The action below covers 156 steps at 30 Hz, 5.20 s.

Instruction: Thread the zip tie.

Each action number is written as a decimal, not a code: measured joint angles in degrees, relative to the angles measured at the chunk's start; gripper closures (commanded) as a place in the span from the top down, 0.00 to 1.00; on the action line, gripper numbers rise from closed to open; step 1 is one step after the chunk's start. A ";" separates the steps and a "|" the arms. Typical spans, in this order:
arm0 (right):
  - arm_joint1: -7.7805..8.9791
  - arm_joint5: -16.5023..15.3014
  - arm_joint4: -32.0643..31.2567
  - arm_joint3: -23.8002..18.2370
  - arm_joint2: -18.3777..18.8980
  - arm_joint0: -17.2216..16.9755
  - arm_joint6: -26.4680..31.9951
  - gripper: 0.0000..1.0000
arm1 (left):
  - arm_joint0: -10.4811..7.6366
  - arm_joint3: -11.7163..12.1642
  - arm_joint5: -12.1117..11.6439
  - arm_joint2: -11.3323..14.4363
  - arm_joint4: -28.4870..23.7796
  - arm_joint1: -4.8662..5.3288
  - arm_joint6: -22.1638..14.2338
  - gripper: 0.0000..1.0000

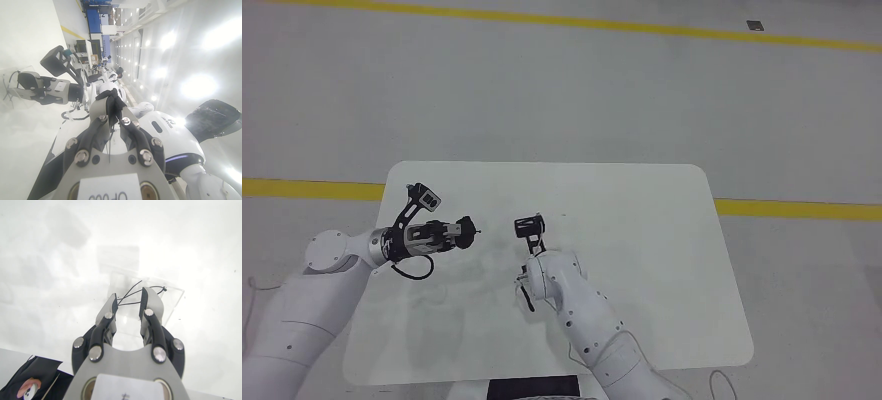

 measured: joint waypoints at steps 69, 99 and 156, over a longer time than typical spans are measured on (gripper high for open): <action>0.47 0.00 0.00 5.70 -2.14 4.33 0.80 0.00 | 0.00 0.00 0.00 0.00 0.00 0.00 0.00 0.00; 2.28 -4.10 8.27 -15.79 4.87 -7.58 -1.92 0.00 | 0.00 0.00 0.00 0.00 0.00 0.00 0.00 0.00; 5.18 -18.49 22.13 -31.33 7.06 -27.83 -62.84 0.00 | 0.00 0.00 0.00 0.00 0.00 0.00 0.00 0.00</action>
